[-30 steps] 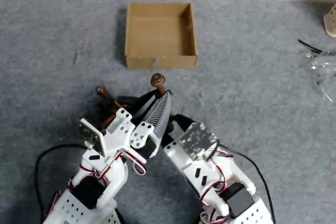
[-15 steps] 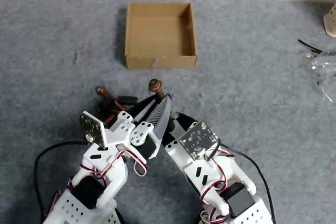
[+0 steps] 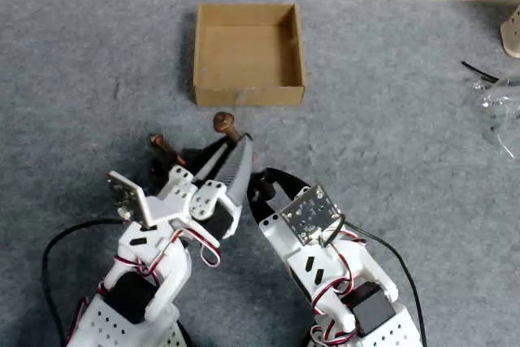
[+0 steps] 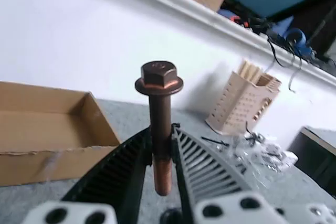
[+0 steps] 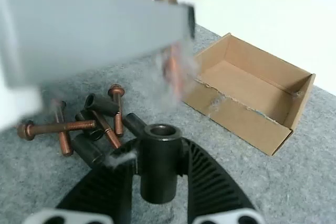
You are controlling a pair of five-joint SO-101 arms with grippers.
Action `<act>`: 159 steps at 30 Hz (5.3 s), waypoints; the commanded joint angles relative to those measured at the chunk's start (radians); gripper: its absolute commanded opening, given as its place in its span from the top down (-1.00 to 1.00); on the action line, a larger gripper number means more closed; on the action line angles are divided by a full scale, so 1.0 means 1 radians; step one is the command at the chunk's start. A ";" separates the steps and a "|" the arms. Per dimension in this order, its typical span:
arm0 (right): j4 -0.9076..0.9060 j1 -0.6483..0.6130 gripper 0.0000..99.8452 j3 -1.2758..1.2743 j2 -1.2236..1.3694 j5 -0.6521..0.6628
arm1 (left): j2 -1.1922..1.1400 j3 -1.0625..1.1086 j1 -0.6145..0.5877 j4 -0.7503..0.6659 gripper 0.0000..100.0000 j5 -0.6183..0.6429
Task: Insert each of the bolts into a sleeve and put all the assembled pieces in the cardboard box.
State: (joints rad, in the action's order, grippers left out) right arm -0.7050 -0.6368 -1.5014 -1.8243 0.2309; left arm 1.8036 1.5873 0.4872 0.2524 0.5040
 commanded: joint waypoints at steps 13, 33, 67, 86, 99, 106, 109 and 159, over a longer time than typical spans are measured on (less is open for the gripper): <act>0.044 0.013 0.99 0.022 -0.015 0.008 | 0.005 -0.022 0.056 0.064 0.99 0.006; 0.045 0.039 0.99 0.018 -0.015 0.009 | 0.005 -0.004 0.168 0.130 0.99 0.008; 0.042 0.082 0.99 -0.030 -0.015 0.008 | 0.005 0.065 0.186 0.129 0.42 0.006; 0.044 0.085 0.99 -0.036 -0.015 0.008 | 0.005 0.016 0.022 0.129 0.35 0.008; 0.044 0.093 0.99 -0.036 -0.015 0.008 | 0.005 -0.008 -0.064 0.129 0.35 0.008; 0.044 0.127 0.99 -0.036 -0.015 0.008 | 0.005 -0.007 -0.140 0.135 0.48 0.008; 0.045 0.125 0.99 -0.038 -0.015 0.002 | 0.005 -0.015 -0.239 0.130 0.81 0.006; 0.154 0.260 0.99 1.362 1.658 -0.046 | -0.004 0.036 -0.458 0.226 0.99 -0.321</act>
State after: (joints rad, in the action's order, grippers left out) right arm -0.5577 -0.4173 -0.4335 -0.3529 0.1941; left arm 1.8036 1.6441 0.0161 0.4718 0.1772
